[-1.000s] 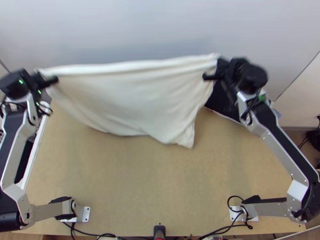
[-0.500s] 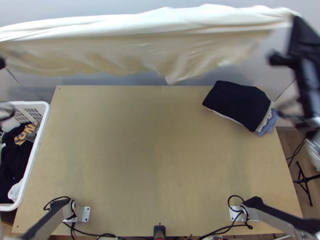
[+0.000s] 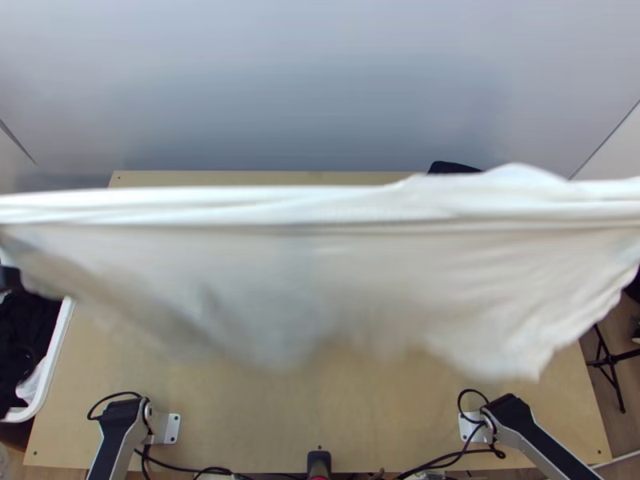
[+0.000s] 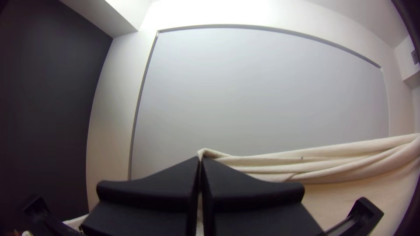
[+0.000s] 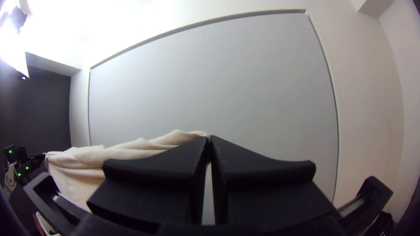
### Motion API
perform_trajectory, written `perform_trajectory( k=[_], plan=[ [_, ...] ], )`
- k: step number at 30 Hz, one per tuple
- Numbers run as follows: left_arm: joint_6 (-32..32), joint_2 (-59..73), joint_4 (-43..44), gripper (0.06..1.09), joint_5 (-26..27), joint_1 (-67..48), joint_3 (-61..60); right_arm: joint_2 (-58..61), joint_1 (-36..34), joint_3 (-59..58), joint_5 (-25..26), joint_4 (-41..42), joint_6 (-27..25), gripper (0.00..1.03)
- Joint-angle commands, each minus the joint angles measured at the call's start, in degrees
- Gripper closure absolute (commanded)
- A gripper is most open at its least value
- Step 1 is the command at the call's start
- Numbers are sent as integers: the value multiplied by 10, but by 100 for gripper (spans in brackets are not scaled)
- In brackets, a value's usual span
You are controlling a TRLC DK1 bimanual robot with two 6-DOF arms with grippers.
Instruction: Fold the t-shirt
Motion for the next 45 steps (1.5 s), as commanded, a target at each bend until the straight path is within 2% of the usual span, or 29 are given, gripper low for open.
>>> perform_trajectory(
  k=[1, 5, 8, 11, 14, 18, 24, 33, 39, 45],
  plan=[
    [2, -80, -52, 105, 14, -11, -111, -27, 1, -146, -2, 3, 66, 100],
    [1, -134, -67, 105, 34, -19, -244, -40, 3, -350, -27, 57, 120, 100],
    [1, -155, -60, 105, 42, -37, -358, -36, 3, -513, -63, 145, 143, 100],
    [3, -139, 0, 105, 42, -58, -461, 14, 8, -636, -80, 251, 151, 100],
    [9, -76, 98, 105, 42, -77, -538, 98, 8, -684, -88, 330, 154, 100],
    [9, 67, 238, 105, 42, -85, -566, 171, 7, -682, -90, 397, 156, 100],
    [6, 306, 397, 105, 42, -85, -503, 231, 5, -646, -90, 443, 150, 100],
    [-17, 563, 426, 105, 42, -85, -292, 366, -63, -512, -90, 470, 148, 100],
    [-14, 663, 426, 105, 43, -82, -205, 458, -91, -461, -91, 469, 148, 100],
    [-6, 712, 427, 105, 43, -78, -167, 531, -99, -438, -91, 493, 149, 100]
  ],
)
